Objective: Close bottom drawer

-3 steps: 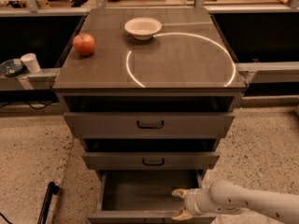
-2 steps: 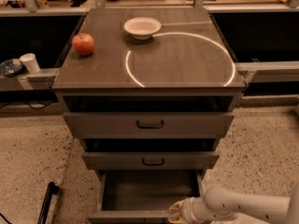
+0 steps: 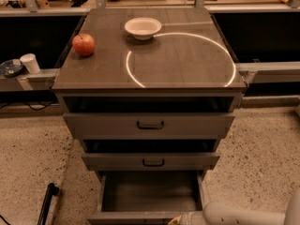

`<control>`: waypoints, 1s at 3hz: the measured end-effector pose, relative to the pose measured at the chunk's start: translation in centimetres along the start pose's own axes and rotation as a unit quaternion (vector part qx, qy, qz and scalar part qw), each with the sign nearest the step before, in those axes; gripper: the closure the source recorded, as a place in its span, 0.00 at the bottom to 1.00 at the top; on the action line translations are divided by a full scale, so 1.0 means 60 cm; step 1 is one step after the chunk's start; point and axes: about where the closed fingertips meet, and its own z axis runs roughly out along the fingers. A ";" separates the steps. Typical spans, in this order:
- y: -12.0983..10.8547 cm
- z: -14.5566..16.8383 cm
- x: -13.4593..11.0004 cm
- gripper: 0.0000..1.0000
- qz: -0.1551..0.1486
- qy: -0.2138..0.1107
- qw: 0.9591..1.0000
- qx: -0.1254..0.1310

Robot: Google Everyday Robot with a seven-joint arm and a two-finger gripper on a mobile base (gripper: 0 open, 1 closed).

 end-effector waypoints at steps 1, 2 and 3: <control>0.001 0.007 0.034 1.00 -0.011 0.001 1.000 0.023; 0.001 0.018 0.064 1.00 -0.010 0.004 0.999 0.051; -0.015 0.025 0.076 0.82 -0.005 0.005 0.996 0.090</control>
Offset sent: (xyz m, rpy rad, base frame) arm -0.0009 -0.0357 -0.0531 -0.0346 -0.1440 -0.1068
